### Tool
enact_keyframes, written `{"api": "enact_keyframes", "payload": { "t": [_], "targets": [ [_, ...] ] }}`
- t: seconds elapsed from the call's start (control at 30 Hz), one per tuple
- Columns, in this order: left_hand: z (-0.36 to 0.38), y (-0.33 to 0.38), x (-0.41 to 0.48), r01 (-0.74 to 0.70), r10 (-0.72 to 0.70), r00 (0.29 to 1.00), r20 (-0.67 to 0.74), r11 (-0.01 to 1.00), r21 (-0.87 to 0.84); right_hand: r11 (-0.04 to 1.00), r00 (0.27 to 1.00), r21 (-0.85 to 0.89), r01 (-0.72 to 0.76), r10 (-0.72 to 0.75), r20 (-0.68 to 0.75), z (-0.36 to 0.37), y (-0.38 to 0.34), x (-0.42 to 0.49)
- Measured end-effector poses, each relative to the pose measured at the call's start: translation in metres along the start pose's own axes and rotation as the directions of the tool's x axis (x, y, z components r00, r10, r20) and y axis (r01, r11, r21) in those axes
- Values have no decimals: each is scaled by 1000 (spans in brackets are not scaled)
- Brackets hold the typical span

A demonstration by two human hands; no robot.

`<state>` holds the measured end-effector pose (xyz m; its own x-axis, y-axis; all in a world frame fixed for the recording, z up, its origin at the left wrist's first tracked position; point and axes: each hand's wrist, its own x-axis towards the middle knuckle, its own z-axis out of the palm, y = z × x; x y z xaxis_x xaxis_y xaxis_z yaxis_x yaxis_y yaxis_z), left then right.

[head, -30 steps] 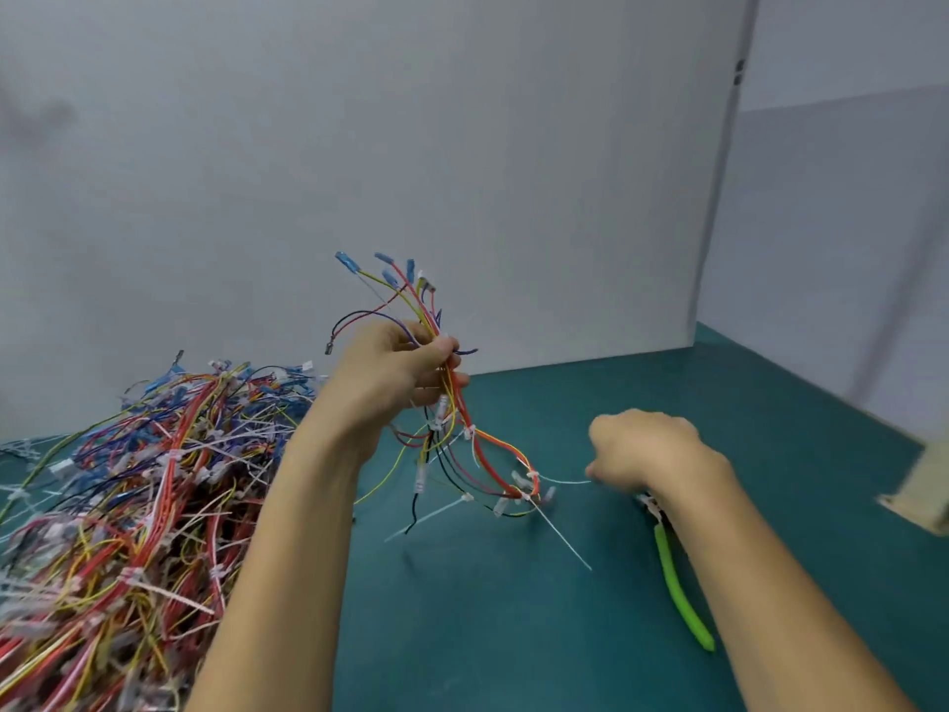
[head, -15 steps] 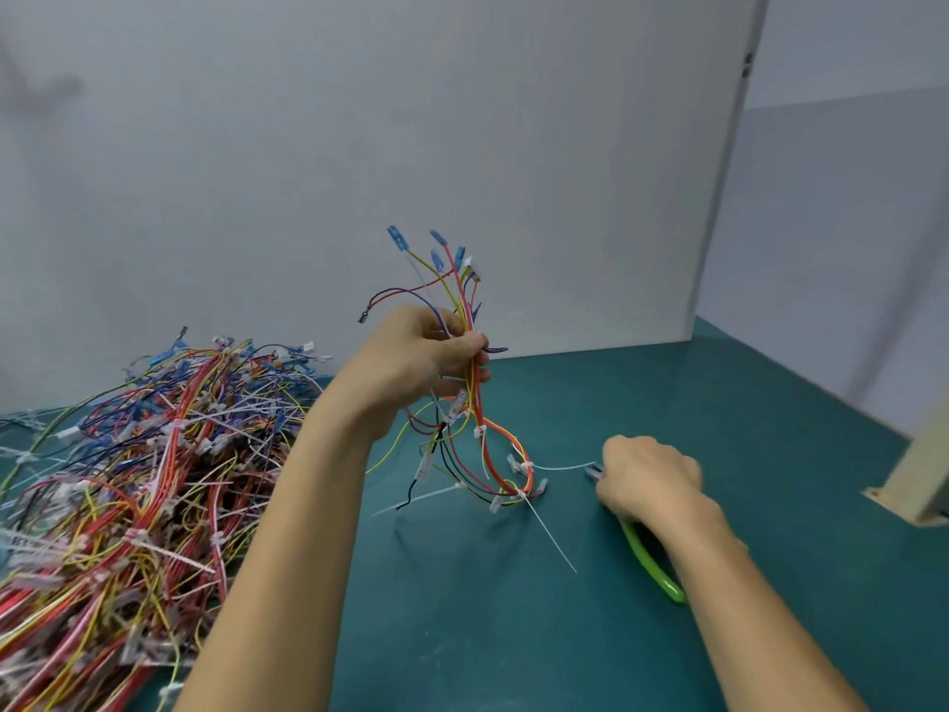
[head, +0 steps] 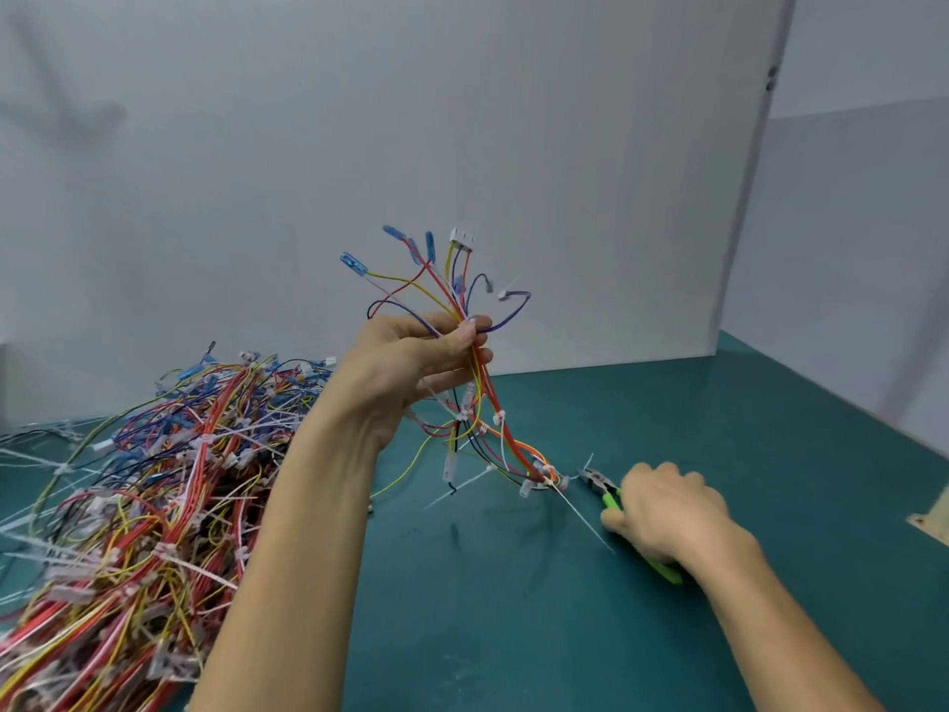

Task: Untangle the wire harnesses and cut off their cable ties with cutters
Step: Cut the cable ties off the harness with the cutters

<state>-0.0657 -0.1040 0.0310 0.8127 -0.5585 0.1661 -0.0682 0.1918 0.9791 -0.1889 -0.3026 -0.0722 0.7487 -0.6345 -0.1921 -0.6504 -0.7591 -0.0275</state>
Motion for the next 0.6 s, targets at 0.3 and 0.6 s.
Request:
{"api": "enact_keyframes", "payload": {
  "t": [0.3, 0.6],
  "targets": [
    [-7, 4, -2, -27, 28, 999, -38, 999, 30, 794, 942, 588, 154, 63, -331, -27, -21, -4],
    [-17, 8, 1, -158, 177, 963, -202, 982, 106, 998, 993, 54, 28, -21, -117, -49, -8, 2]
  ]
}}
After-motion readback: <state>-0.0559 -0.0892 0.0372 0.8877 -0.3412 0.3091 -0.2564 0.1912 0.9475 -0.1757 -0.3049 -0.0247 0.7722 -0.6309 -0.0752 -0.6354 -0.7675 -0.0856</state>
